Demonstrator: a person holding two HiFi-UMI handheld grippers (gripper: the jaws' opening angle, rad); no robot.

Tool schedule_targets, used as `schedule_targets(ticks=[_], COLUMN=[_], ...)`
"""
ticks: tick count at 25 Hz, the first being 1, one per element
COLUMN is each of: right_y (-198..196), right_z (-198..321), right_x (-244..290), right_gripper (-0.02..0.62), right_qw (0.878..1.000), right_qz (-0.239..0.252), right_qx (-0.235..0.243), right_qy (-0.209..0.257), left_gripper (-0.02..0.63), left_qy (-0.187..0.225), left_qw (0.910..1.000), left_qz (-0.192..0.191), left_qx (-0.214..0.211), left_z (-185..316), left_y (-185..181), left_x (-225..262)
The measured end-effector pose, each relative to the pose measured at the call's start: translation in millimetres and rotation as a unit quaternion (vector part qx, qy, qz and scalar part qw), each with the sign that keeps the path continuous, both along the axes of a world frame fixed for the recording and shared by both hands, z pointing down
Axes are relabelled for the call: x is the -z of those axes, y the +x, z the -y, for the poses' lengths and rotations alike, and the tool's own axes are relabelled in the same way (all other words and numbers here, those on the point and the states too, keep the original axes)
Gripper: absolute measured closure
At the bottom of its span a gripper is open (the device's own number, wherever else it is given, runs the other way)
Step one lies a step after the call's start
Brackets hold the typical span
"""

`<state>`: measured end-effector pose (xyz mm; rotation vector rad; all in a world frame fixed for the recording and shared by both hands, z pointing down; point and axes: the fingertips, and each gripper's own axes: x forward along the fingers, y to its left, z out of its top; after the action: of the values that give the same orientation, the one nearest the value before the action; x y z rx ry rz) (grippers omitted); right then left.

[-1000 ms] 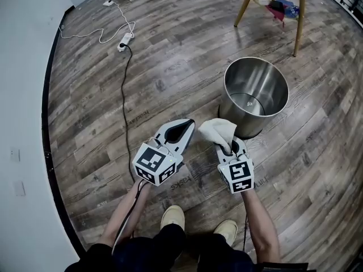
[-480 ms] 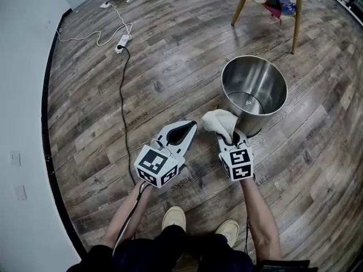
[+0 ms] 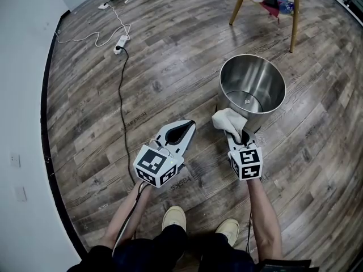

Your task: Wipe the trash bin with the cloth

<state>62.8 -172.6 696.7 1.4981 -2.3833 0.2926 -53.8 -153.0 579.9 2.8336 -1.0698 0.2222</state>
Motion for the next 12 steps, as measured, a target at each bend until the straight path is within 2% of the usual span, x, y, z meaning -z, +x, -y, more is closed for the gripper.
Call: schedule_targets(ticks=[12], right_y=[63], right_z=[-23], right_x=[3], right_gripper=[0.512], right_qw=[0.999], right_qz=[0.001], right_qx=[-0.051], right_qy=[0.016], left_gripper=[0.606], left_qy=[0.0], left_qw=[1.0], left_qz=[0.004], left_qx=[-0.004], left_z=[-3], left_y=[0], left_x=[-2])
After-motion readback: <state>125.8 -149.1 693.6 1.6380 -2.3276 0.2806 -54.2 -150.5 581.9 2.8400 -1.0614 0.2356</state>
